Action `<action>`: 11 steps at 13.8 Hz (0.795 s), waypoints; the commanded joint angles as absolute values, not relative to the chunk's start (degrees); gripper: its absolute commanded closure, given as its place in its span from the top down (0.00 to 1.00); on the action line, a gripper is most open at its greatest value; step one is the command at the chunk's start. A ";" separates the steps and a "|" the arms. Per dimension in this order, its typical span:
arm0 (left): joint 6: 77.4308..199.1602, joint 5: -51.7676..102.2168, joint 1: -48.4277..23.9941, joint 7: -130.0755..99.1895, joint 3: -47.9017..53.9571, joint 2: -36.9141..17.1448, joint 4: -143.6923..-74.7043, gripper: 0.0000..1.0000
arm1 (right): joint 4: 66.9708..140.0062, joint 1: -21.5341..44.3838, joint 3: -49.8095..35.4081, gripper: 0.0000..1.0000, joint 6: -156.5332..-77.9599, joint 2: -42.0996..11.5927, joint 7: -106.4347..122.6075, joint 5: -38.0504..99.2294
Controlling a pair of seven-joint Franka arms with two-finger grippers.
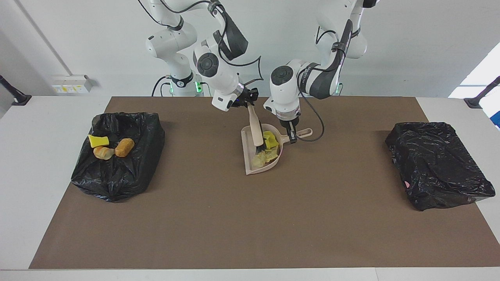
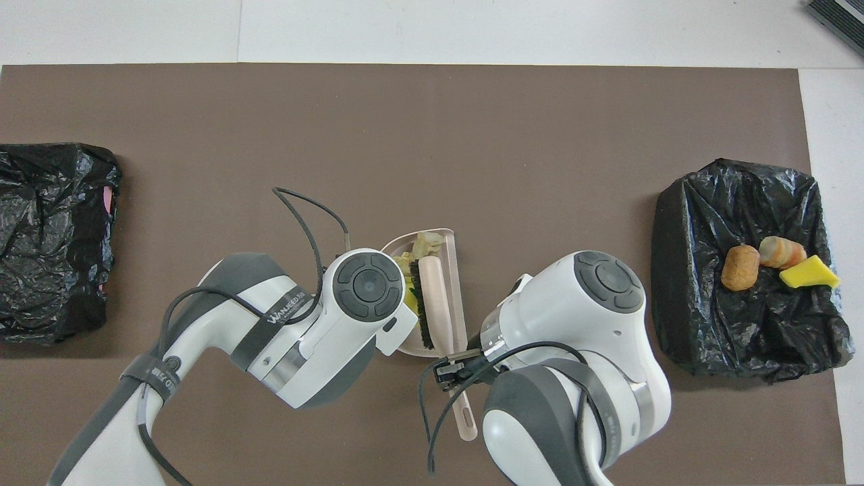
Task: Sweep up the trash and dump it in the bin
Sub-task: 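Sweep the sponges and rocks with the right gripper into the dustpan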
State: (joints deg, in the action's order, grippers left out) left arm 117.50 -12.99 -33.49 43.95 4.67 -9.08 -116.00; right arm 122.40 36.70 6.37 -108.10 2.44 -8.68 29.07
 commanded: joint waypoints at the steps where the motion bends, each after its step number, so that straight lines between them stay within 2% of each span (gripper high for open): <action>1: 119.62 -13.80 -33.75 44.56 4.39 -7.73 -117.86 0.00 | 122.43 35.51 6.15 0.00 -104.87 4.22 -10.45 23.32; 8: 121.02 -13.80 -32.52 48.32 4.22 -8.00 -117.77 0.00 | 120.23 35.60 5.80 0.00 -96.87 7.55 -15.90 10.38; 11: 121.20 -13.97 -30.77 54.83 4.22 -7.74 -117.42 0.00 | 122.94 35.51 5.54 0.00 -96.50 10.27 -20.02 9.58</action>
State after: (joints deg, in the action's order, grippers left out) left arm 119.64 -13.00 -32.15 50.98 4.18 -9.10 -116.25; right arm 120.64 35.85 6.08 -96.49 7.66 -16.78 11.19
